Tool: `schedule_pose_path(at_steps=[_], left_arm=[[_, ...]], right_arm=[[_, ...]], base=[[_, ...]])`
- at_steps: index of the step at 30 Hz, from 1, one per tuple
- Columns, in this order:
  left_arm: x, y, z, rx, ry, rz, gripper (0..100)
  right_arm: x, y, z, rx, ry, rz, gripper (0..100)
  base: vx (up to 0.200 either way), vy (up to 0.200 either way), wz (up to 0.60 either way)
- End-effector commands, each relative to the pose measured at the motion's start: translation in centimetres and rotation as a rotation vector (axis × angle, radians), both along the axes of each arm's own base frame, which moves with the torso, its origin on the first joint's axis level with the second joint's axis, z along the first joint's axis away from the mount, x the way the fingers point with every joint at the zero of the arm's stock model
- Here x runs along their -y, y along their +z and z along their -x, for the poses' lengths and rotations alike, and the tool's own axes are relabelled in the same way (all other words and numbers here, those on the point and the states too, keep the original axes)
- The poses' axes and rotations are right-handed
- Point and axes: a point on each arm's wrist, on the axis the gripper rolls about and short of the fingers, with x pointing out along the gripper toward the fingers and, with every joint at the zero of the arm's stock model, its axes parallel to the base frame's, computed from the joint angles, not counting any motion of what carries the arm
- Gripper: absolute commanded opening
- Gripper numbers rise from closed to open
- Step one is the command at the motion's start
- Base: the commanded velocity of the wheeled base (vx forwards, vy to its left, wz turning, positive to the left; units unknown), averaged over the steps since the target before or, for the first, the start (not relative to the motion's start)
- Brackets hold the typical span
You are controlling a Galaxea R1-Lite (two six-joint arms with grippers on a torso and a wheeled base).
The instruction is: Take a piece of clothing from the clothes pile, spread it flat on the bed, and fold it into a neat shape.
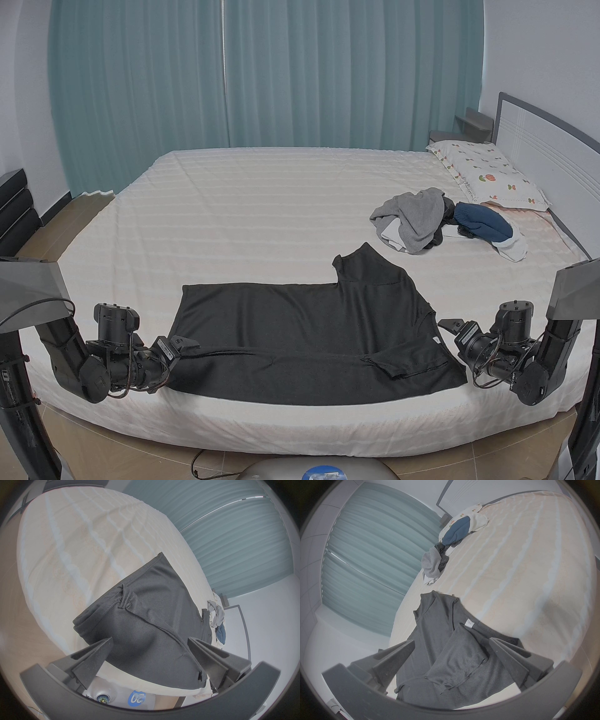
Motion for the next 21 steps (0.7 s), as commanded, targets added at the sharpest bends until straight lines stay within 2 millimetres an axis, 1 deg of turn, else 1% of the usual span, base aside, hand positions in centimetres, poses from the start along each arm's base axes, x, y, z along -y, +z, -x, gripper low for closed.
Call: schedule_pose_path(at_steps=[1,6,8,21], left_arm=[[0.0,0.0,0.0,0.000,-0.001,0.000,100],[0.0,0.0,0.0,-0.002,0.001,0.000,100],[0.0,-0.1,0.0,-0.002,0.001,0.000,100],[0.0,-0.1,0.0,-0.003,-0.001,0.000,100]], right_arm=[[-0.3,-1.2,-0.7,-0.025,0.038,-0.021,100],[-0.4,-2.2,-1.4,-0.041,0.048,-0.023,100],[-0.4,-2.4,-1.2,-0.052,0.049,-0.022,100],[-0.7,-2.8,-0.9,-0.069,0.058,-0.019,100]], base=[[0.000,0.000,0.00],[0.000,0.000,0.00],[0.000,0.000,0.00],[0.000,0.000,0.00]])
